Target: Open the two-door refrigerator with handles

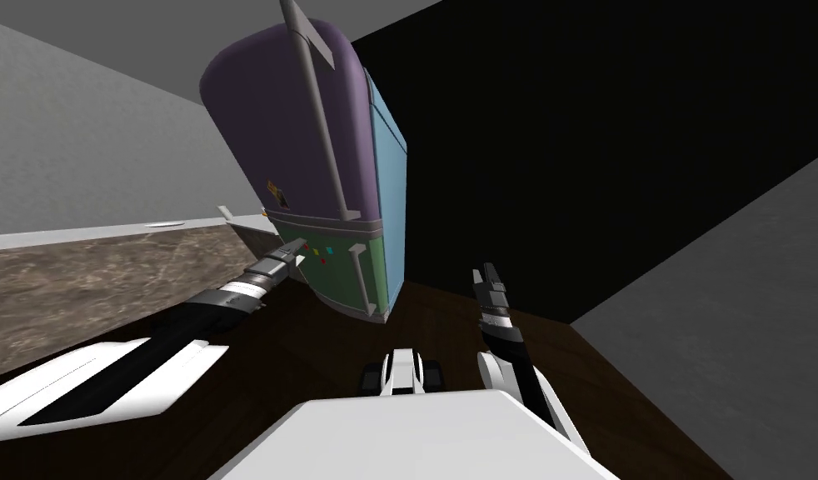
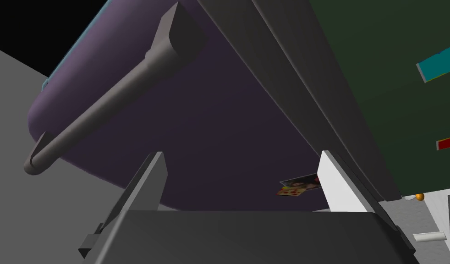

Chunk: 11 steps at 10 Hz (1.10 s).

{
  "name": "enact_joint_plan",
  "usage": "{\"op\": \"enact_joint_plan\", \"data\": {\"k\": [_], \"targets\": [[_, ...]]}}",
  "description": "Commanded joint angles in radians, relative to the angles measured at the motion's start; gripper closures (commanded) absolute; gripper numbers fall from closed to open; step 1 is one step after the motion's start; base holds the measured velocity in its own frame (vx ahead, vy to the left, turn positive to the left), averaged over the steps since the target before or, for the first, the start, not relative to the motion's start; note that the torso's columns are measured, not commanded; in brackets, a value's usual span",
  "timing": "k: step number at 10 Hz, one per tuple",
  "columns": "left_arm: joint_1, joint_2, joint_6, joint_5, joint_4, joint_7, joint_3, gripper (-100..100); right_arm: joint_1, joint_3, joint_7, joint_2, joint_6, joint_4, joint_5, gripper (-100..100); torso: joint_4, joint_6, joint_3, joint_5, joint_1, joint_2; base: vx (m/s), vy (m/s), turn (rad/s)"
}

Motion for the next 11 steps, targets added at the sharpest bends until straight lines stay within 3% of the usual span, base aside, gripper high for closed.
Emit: {"op": "enact_joint_plan", "data": {"k": [1, 2, 3, 6, 7, 11], "targets": [[0.007, 0.057, 0.065, 0.006, -0.002, 0.021, 0.030, -100, 0.000, 0.000, 0.000, 0.000, 0.000, 0.000, 0.000, 0, 0.000, 0.000, 0.000, 0.000, 0.000, 0.001, 0.060, -0.005, -0.046], [0.011, 0.090, 0.092, 0.010, -0.002, 0.033, 0.050, -100, 0.000, 0.000, 0.000, 0.000, 0.000, 0.000, 0.000, 0, 0.000, 0.000, 0.000, 0.000, 0.000, 0.001, 0.082, -0.006, -0.070], [0.011, 0.094, 0.098, 0.010, -0.002, 0.033, 0.050, -100, 0.000, 0.000, 0.000, 0.000, 0.000, 0.000, 0.000, 0, 0.000, 0.000, 0.000, 0.000, 0.000, -0.001, 0.065, -0.003, -0.027], [0.024, 0.190, 0.187, 0.022, -0.008, 0.070, 0.106, -100, 0.000, 0.000, 0.000, 0.000, 0.000, 0.000, 0.000, 0, 0.000, 0.000, -0.001, 0.000, 0.000, -0.001, 0.087, -0.009, -0.070], [0.024, 0.202, 0.192, 0.022, -0.008, 0.070, 0.106, -100, 0.000, 0.000, 0.000, 0.000, 0.000, 0.000, 0.000, 0, -0.001, 0.000, -0.001, 0.000, 0.000, -0.001, 0.073, 0.002, -0.015], [0.038, 0.322, 0.296, 0.035, -0.043, 0.110, 0.168, -100, 0.000, 0.000, 0.000, 0.000, 0.000, 0.000, 0.000, 0, 0.000, 0.000, 0.000, 0.000, 0.000, -0.001, 0.073, 0.001, -0.054]]}}
